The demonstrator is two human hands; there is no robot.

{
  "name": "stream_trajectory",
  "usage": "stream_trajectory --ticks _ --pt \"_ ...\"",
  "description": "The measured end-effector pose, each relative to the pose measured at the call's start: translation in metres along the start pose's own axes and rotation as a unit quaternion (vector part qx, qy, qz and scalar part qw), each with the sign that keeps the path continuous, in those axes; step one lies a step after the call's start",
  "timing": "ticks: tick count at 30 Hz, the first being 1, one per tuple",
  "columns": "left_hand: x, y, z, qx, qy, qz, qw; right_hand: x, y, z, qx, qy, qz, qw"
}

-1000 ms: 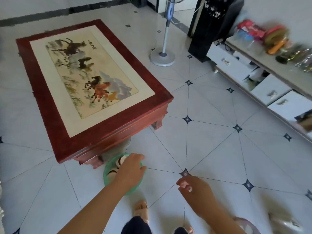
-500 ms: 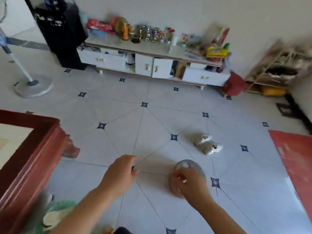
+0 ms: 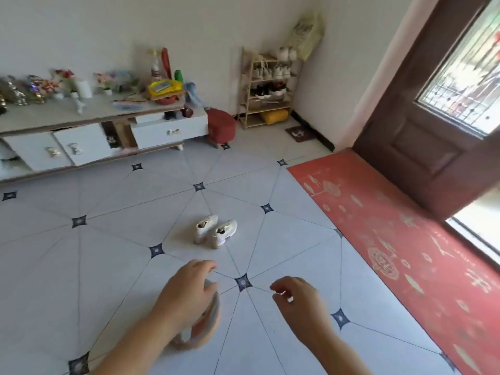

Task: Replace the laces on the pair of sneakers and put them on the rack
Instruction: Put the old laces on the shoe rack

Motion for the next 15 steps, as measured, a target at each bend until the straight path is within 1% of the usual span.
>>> stream_trajectory --ticks 4,7,11,15 --pt "-0.014 -0.066 0.047 -0.029 -0.017 -0.031 0.999 0.053 -0.024 0.051 -0.032 -0.017 0.038 0.999" --pt "-0.019 -0.125 0.072 -0.039 -0.030 -0.049 0.998 0.089 -0.057 0.082 -0.051 -0.011 0.049 0.997" --pt "-0.005 -0.221 0.106 -0.058 -0.024 -0.041 0.997 0.151 -0.125 0.107 -0.064 0.003 0.064 0.996" --pt "0.027 -0.310 0.144 -0.055 -0.033 -0.023 0.998 0.229 -0.194 0.116 -0.066 0.004 0.076 0.995"
Point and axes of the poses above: each hand's wrist, its own y-axis away from the middle knuckle, its own x-axis out of the back of the hand, z = x × y, the point moved 9 cm from there along -y, towards the middle knuckle, and after that the axes turned 14 degrees about -z, right-handed, at the moved point
